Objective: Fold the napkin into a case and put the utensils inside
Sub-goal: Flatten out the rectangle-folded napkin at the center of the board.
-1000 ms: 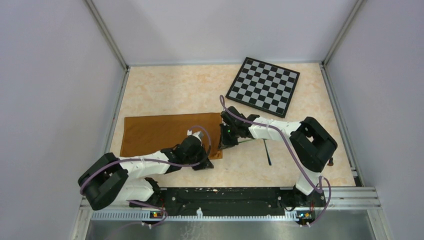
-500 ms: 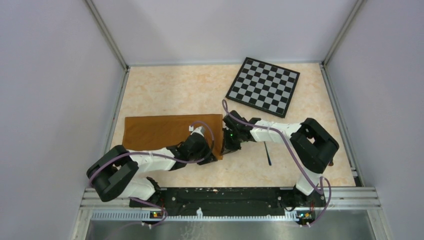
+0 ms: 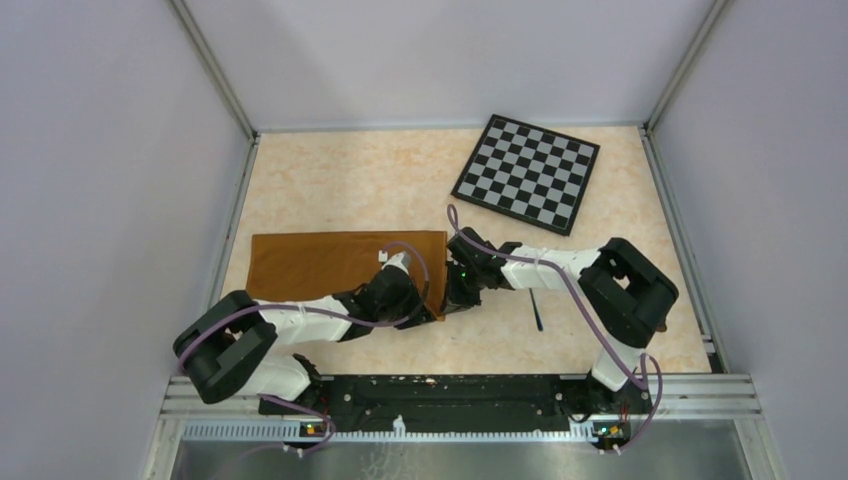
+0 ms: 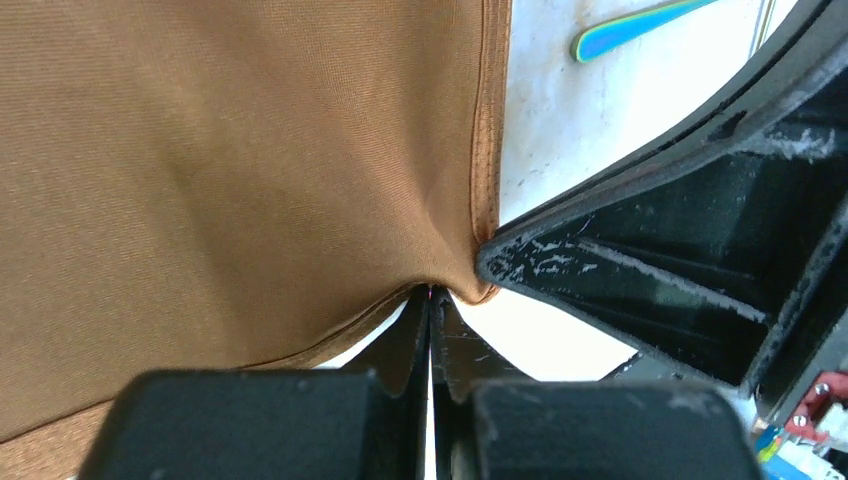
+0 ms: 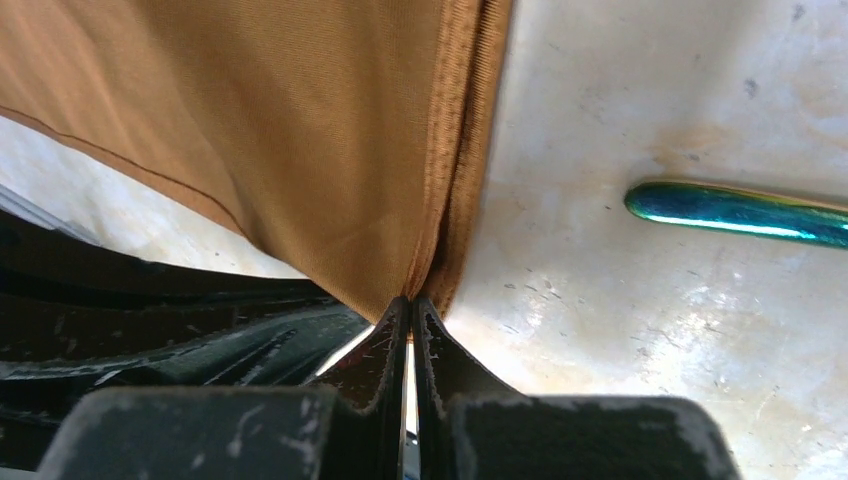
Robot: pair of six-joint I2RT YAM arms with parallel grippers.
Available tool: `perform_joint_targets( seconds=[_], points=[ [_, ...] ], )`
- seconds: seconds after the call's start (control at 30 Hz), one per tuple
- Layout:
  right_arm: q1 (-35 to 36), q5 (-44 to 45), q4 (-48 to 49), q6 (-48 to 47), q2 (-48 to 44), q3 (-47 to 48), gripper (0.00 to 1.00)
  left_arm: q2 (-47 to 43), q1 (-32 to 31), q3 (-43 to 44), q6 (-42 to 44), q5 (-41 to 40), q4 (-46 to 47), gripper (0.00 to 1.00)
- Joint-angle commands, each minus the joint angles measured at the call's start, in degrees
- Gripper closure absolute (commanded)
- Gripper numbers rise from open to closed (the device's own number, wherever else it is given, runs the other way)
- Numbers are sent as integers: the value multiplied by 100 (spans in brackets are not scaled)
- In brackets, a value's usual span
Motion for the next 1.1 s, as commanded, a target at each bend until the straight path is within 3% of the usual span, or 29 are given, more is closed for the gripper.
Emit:
perform_joint_targets(
  seconds=[0.0,0.07,0.17,0.23,0.3,0.4,0.47,0.57,0.63,0.8,1.07],
  points=[
    [68,95,185,61,-97,-129,100,-447,-29,-80,310,65,-612,93],
    [75,166,106,-59,-108,-104,96,-802,-29,-10,371,293,-1117,80],
    [73,350,-148,-353,-436,-60,75,-1346,-11,202,553,792,-1859,62],
    [75,336,-179,-540,-674,-48,66,-1572,59,418,668,1116,-2335,62],
    [62,280,-242,-800,-1013,-38,58,-1746,260,519,731,1372,-2486,69],
    [49,268,-182,-1218,-1179,86,52,-1735,1070,605,979,2039,-2404,78],
    [33,-108,167,-1252,-946,215,54,-1588,1810,618,1162,2308,-2200,83],
    [43,-863,1204,-778,-452,116,78,-1112,2502,743,1501,2400,-2019,90],
    [47,-963,1651,-613,-156,81,84,-662,2665,922,1756,2365,-2103,93],
    [-40,-86,1015,-1274,432,426,86,-414,2838,684,1848,2222,-1790,95],
    [-486,1251,290,-2238,1157,856,87,-1022,3586,959,2180,2263,-2318,85]
  ],
)
